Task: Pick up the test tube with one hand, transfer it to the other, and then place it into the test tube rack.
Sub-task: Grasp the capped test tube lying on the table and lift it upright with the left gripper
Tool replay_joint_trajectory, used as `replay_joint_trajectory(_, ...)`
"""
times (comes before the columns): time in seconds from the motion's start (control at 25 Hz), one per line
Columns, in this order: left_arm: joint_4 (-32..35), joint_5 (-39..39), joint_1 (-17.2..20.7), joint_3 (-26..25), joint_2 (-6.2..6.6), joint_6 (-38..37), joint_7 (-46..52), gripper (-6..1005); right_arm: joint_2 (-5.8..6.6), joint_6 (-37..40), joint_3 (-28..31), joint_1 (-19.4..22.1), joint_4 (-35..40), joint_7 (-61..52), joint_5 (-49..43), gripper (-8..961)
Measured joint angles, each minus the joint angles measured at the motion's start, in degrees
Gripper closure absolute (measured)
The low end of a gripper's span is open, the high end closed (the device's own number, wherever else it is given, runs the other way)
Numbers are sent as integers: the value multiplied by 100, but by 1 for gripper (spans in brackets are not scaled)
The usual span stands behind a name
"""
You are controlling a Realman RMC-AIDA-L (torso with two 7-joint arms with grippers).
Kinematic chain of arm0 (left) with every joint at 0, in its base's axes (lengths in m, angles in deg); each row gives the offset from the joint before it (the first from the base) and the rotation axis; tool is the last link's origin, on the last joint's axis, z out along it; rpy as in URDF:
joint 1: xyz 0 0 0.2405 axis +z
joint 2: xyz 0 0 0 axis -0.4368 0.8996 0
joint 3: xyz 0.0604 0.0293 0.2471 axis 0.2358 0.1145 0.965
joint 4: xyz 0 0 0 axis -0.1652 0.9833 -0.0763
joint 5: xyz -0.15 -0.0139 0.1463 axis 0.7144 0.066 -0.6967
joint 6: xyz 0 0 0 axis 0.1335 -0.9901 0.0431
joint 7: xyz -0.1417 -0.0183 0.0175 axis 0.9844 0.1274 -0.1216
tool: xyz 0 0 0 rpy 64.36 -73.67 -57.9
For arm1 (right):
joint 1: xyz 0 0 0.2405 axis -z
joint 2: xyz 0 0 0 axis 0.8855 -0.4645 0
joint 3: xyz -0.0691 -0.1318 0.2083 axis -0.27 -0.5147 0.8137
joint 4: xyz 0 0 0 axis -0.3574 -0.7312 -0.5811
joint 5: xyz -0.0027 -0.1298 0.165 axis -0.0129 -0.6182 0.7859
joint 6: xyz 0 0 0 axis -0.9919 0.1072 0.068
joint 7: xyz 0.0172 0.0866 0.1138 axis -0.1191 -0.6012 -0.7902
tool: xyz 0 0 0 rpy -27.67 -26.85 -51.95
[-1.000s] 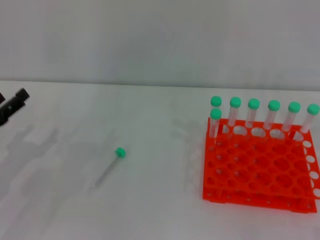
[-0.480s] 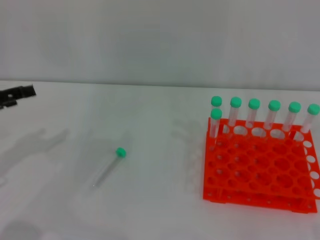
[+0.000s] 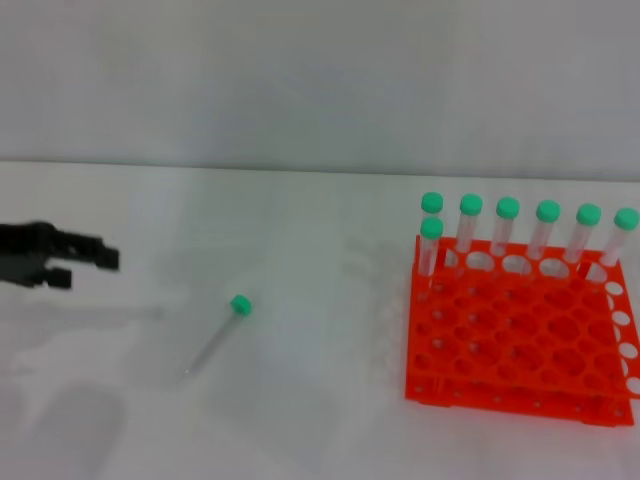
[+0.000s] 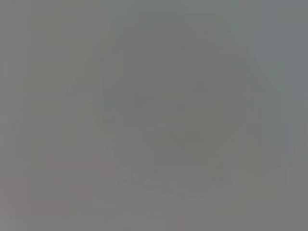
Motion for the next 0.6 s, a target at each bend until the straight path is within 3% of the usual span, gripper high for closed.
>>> replay_joint_trajectory(0.4, 974, -1331, -620, 10, -195, 778, 15, 110, -9, 15, -4, 20, 2, 128, 0, 305)
replay_joint_trajectory(0.6, 1152, -1785, -840, 5, -349, 1224, 28, 111, -9, 50, 0, 31, -37, 128, 0, 305)
